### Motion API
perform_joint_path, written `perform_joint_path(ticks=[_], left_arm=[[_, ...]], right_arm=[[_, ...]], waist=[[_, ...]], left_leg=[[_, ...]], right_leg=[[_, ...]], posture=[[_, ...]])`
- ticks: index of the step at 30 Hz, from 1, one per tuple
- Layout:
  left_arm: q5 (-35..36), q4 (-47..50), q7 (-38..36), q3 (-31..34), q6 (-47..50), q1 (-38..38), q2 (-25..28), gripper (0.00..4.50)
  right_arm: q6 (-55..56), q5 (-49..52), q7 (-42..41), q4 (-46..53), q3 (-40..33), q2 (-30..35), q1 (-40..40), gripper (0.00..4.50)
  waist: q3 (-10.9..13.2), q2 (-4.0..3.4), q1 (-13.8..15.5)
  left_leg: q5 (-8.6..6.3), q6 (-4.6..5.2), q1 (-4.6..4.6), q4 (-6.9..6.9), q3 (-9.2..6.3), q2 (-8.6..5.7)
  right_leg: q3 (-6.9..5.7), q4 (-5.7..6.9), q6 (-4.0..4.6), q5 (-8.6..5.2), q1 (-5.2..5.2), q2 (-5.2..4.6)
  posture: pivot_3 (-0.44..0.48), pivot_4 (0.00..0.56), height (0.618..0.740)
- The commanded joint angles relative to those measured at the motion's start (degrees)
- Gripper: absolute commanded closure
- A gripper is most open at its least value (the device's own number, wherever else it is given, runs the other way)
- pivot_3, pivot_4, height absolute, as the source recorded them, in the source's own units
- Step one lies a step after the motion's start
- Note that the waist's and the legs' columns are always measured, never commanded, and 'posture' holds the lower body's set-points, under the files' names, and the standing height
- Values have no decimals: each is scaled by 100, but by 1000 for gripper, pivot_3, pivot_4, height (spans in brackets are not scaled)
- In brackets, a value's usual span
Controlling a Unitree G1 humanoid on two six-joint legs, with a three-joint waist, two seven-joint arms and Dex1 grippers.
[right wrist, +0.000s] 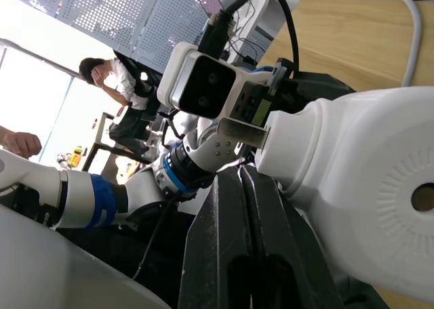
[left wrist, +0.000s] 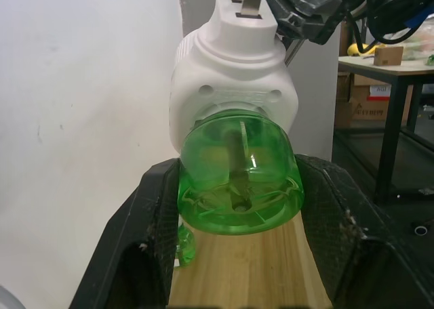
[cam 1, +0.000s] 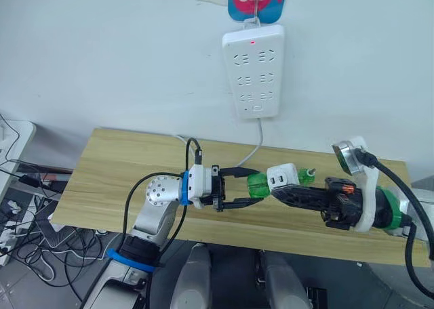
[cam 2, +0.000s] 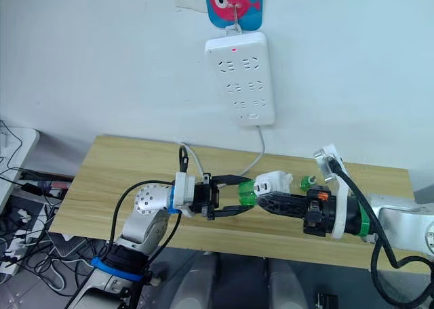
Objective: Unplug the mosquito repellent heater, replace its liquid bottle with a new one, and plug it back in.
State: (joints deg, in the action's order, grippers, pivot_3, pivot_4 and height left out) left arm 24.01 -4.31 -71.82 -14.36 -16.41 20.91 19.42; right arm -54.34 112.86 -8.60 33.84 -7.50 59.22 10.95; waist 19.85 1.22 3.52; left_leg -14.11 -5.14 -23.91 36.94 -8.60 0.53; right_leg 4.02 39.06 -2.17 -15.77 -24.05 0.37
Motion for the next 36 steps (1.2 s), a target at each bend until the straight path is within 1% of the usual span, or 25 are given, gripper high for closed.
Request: perform_joint_path(ticks=[1,4,7,10,12,14,16,19,22,25,26,28,30,32,36], left_arm=[[-121,562,-495,-493,-169,-81,29,2268],[-124,542,-471,-492,-162,-66,35,2268],[-130,474,-323,-444,26,-7,9,2268],[-83,345,-215,-362,227,124,-40,2268],[-80,311,-266,-346,197,147,-23,2268],[-74,313,-321,-335,165,123,5,2268],[-55,340,-342,-319,181,95,22,2268],[-17,426,-377,-295,226,8,65,2268],[5,452,-434,-268,241,-40,89,2268],[15,443,-464,-256,247,-41,84,2268],[33,463,-479,-258,263,-46,87,2268],[61,521,-501,-269,290,-71,96,2268],[86,562,-526,-262,306,-90,107,2268],[114,575,-577,-251,323,-75,110,2268],[120,602,-693,-269,279,-60,117,2268]], right_arm=[[377,14,244,-309,-336,-60,210,4449],[347,14,283,-339,-374,-50,195,4449],[142,14,-49,-180,-490,214,20,4449],[-10,14,-468,102,-765,553,-382,4449],[-323,14,-754,278,-1205,853,-713,4449],[-945,-141,-1417,419,-1929,1084,-1108,4098],[-1167,-978,-2090,513,-2613,1107,-1354,3583],[-632,-3189,-3663,903,-3308,1119,-1939,2466],[241,-4663,-4711,974,-3727,752,-2616,1355],[1462,-5947,-5566,995,-3707,282,-3155,262],[1759,-6202,-5707,983,-3645,124,-3253,55],[2287,-6536,-5862,1004,-3450,-179,-3307,55],[2516,-6567,-5933,1149,-3237,-359,-3275,55],[2704,-6542,-5990,1266,-2979,-476,-3188,55],[3235,-7060,-5935,1090,-2185,-588,-2735,55]], waist=[[0,0,7],[0,0,-3],[0,0,-21],[0,0,-16],[1,-2,-22],[1,-2,-32],[0,-1,-28],[-1,-4,-28],[-2,-3,-30],[-2,-3,-36],[-2,-3,-38],[-2,-3,-48],[-2,-3,-67],[-3,-4,-87],[-3,-4,-99]], left_leg=[[0,0,-1,1,-2,-1],[0,0,0,1,-2,-2],[0,0,0,1,-2,-1],[0,0,-2,1,-5,-4],[0,0,-2,1,-4,-4],[0,1,0,0,-2,-3],[0,0,1,-2,-3,-1],[0,0,4,-1,-2,1],[0,0,6,0,-1,1],[0,-1,5,1,2,-2],[0,-1,6,1,2,-2],[0,-1,6,1,4,-2],[1,-2,7,2,4,-2],[1,-3,10,2,8,2],[3,-5,13,3,8,1]], right_leg=[[-1,0,0,0,0,0],[-1,0,0,0,1,-1],[-1,0,0,0,0,0],[-3,0,0,0,1,-1],[-2,-1,0,0,1,-1],[-2,0,0,0,2,-1],[-3,1,0,0,2,1],[-3,1,-1,0,1,4],[-3,-1,-9,-5,1,7],[-1,-3,-11,-6,3,4],[-1,-3,-11,-6,4,3],[0,-3,-10,-6,4,3],[2,-2,-5,-3,5,2],[5,2,-3,-1,4,3],[5,2,-2,-1,8,3]], posture=[[165,338,740],[165,338,740],[159,336,740],[155,339,740],[155,339,740],[155,339,740],[155,339,740],[156,328,740],[147,322,740],[142,316,740],[144,314,740],[144,314,740],[143,315,740],[145,313,740],[145,313,740]])
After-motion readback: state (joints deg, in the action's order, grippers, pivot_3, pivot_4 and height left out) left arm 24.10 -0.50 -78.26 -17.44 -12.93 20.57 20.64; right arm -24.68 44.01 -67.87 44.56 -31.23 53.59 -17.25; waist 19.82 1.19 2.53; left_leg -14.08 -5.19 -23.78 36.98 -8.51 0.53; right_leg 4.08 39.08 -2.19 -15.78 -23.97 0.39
